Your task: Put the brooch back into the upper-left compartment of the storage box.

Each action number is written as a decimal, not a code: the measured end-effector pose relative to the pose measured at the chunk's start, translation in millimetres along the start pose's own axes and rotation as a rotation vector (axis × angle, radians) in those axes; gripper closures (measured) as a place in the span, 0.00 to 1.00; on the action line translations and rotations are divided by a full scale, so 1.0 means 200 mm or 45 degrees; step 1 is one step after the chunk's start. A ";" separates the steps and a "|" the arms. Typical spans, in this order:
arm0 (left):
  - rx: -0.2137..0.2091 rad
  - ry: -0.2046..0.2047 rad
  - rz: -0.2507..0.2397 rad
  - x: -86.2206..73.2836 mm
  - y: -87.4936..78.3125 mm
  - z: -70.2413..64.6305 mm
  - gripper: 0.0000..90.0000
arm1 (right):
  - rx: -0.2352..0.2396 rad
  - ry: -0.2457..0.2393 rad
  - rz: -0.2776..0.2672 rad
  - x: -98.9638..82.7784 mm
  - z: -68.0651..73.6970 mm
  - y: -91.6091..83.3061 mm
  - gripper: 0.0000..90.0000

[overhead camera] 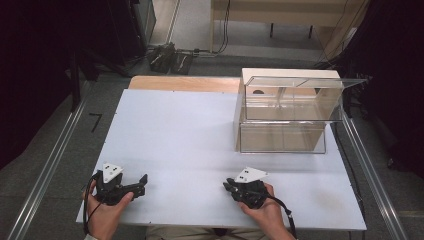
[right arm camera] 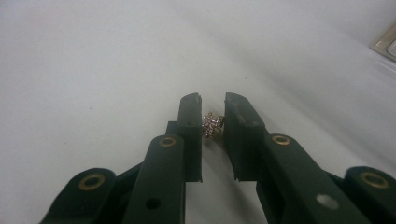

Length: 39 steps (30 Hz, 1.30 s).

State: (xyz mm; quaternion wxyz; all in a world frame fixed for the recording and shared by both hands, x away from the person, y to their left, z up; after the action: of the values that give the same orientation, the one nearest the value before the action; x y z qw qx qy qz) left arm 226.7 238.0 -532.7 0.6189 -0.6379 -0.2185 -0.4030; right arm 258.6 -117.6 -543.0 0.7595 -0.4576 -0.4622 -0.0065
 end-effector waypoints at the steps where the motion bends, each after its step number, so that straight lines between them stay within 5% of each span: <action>1: 0.000 0.001 0.000 0.00 0.00 0.00 0.01 | 0.000 0.000 0.000 0.00 0.00 0.00 0.84; 14: -0.002 0.001 -0.001 0.00 0.00 0.00 0.01 | 0.030 0.010 0.000 0.00 0.01 -0.02 0.96; 39: -0.005 -0.004 -0.003 0.00 0.00 0.00 0.01 | 0.044 0.033 -0.035 0.05 -0.01 -0.12 0.97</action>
State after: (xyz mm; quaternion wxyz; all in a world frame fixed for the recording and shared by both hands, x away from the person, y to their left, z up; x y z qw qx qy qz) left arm 226.3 238.2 -532.2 0.6168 -0.6393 -0.2195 -0.4032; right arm 256.0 -128.1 -519.6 0.7730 -0.4380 -0.4588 -0.0150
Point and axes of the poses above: each handheld gripper's, and its own axes: y roughly forward along the jaws, x roughly out of its top, z roughly to its left, the point moved 4 cm from there along y, roughly forward along the jaws, and after that the axes turned 10 degrees about y, right-handed, at the moved point
